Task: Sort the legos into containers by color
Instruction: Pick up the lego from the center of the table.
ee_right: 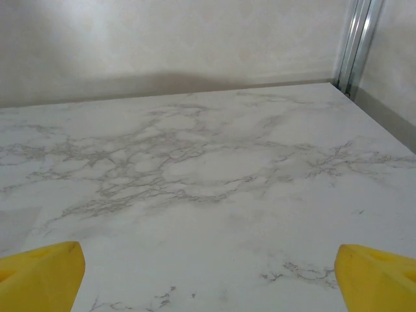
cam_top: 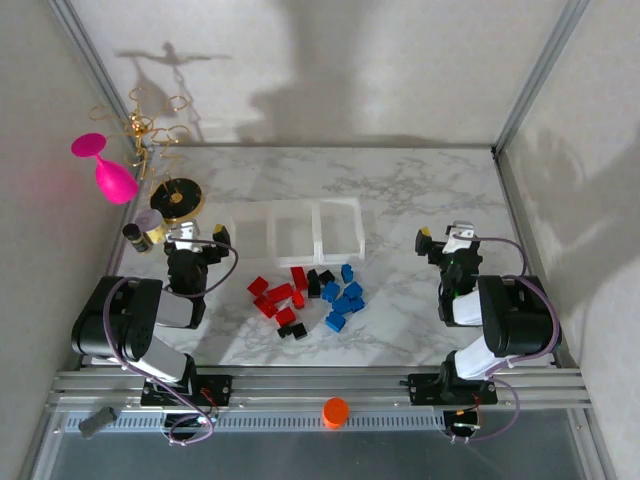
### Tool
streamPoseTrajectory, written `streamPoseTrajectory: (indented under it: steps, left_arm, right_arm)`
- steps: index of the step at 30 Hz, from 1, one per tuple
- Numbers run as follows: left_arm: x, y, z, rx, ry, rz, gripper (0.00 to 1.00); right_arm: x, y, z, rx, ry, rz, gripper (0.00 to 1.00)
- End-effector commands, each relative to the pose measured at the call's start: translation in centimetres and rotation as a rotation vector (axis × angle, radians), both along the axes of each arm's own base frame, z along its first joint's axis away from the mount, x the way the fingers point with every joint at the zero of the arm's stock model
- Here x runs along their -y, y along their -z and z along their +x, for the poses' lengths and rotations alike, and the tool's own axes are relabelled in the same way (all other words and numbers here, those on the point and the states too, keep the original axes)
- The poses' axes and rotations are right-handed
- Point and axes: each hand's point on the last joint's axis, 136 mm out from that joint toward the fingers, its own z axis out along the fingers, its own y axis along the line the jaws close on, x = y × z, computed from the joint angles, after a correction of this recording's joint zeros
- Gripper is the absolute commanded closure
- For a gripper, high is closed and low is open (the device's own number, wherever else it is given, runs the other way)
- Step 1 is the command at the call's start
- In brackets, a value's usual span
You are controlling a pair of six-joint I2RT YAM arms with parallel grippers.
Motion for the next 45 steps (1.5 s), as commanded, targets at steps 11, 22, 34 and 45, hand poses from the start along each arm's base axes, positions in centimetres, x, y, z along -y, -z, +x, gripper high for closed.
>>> streamPoseTrajectory:
  steps: [11, 22, 34, 45]
  left_arm:
    - [0.1, -1.3, 0.5, 0.045, 0.015, 0.006, 0.01]
    - [0.1, -1.3, 0.6, 0.045, 0.014, 0.005, 0.01]
    - [0.1, -1.3, 0.5, 0.045, 0.015, 0.005, 0.01]
    - [0.6, -2.7, 0.6, 0.031, 0.009, 0.034, 0.01]
  right_arm:
    - [0.5, -1.2, 0.2, 0.046, 0.022, -0.013, 0.01]
    - [0.5, -1.1, 0.2, 0.045, 0.022, -0.014, 0.01]
    - [0.5, -1.2, 0.2, 0.047, 0.021, -0.015, 0.01]
    - [1.0, -2.6, -0.1, 0.057, 0.054, -0.006, 0.01]
